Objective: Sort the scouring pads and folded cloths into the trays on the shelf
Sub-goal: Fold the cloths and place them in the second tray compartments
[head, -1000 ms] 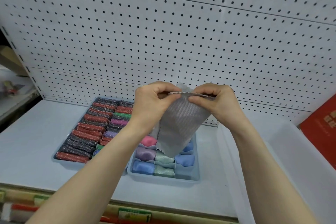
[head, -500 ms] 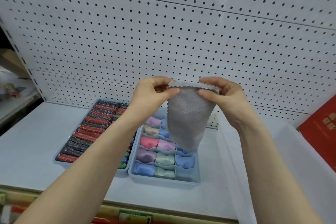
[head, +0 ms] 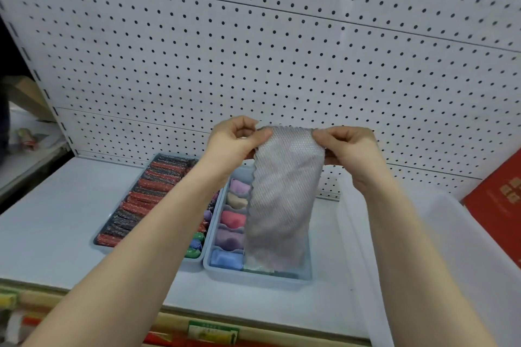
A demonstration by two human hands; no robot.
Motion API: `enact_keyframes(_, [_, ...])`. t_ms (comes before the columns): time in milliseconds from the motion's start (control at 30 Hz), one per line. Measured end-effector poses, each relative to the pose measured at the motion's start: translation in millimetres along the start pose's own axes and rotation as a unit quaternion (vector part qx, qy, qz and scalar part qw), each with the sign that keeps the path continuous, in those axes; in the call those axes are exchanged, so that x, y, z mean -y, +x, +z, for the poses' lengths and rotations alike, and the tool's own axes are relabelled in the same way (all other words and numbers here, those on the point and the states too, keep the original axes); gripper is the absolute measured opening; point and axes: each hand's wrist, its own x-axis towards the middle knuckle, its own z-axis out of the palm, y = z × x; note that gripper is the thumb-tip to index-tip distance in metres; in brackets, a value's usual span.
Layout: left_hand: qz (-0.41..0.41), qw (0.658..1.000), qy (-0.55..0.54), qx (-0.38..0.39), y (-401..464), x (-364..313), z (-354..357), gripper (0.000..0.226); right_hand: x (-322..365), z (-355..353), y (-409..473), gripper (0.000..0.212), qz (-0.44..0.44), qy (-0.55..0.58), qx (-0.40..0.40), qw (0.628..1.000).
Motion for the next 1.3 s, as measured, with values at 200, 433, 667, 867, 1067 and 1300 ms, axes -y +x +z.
enact_keyframes(200, [0.127,0.979,0.131,-0.089,-11,-6,21,0.02,8,22,-10,0.02,-0.067,0.038,-0.014,0.997])
enact_keyframes(433, [0.109,0.991,0.073,-0.031,-13,-13,30,0.037,10,30,-18,0.015,-0.105,0.07,0.03,0.992])
enact_keyframes(667, [0.132,0.989,0.06,-0.017,-21,0,21,0.014,1,23,-12,0.02,-0.074,0.104,-0.002,0.992])
enact_keyframes(867, [0.003,0.981,0.029,0.19,-23,24,8,0.039,14,6,-2,0.02,-0.046,0.182,0.075,0.979])
enact_keyframes(1067, [-0.038,0.993,-0.023,0.107,-19,36,16,0.022,-15,3,4,0.042,0.127,0.178,0.066,0.973])
enact_keyframes(1300, [-0.126,0.988,0.018,0.086,-13,52,14,0.032,-75,17,-14,0.029,0.191,0.134,0.153,0.96])
